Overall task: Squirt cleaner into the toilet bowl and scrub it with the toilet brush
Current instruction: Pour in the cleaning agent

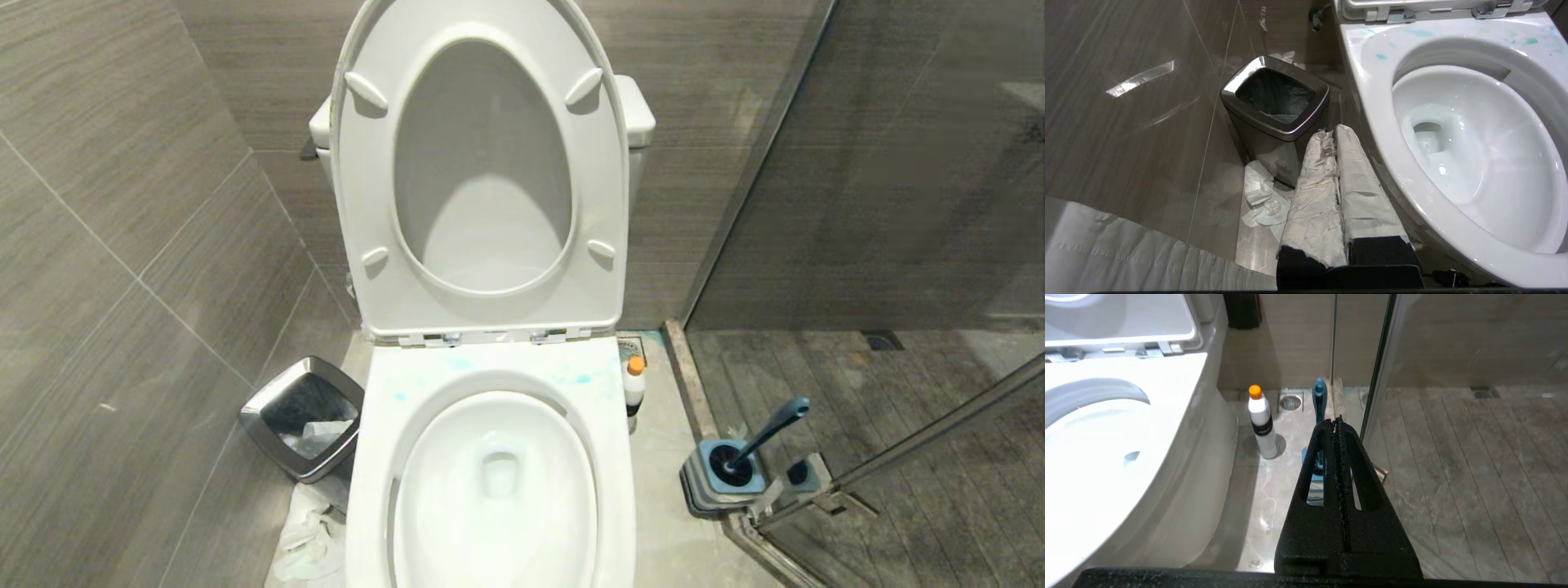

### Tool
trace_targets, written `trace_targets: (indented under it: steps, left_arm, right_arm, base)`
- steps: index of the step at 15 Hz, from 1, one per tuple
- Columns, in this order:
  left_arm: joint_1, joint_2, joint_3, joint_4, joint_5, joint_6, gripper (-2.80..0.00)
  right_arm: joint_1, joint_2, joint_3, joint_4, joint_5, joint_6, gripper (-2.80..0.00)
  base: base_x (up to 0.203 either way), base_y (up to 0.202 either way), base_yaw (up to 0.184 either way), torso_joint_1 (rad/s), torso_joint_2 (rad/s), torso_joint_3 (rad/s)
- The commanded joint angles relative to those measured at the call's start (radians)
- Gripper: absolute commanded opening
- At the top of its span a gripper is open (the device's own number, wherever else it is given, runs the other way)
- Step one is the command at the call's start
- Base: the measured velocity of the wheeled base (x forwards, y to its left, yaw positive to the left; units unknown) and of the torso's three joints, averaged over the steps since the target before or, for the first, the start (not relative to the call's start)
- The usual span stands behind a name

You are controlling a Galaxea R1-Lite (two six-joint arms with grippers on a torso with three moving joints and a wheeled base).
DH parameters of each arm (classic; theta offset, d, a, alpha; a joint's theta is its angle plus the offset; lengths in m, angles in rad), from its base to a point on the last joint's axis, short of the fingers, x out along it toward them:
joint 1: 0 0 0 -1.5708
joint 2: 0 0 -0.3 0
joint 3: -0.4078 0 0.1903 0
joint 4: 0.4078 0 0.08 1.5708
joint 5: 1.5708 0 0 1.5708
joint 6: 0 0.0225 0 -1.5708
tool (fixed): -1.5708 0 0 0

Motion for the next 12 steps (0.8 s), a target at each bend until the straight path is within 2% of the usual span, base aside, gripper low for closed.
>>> trace_targets:
  steps: [1,12]
  left_arm:
    - [0.000,0.001,0.000,0.000,-0.001,0.000,-2.80]
    - [0.000,0.001,0.000,0.002,-0.001,0.009,-2.80]
  right_arm:
    - [0.000,0.000,0.025,-0.001,-0.001,0.000,-2.80]
    - [0.000,0.000,0.025,0.001,-0.001,0.000,-2.80]
  base:
    - [0.000,0.000,0.000,0.002,0.00,-0.192]
    - [0.000,0.000,0.000,0.003,0.00,-0.195]
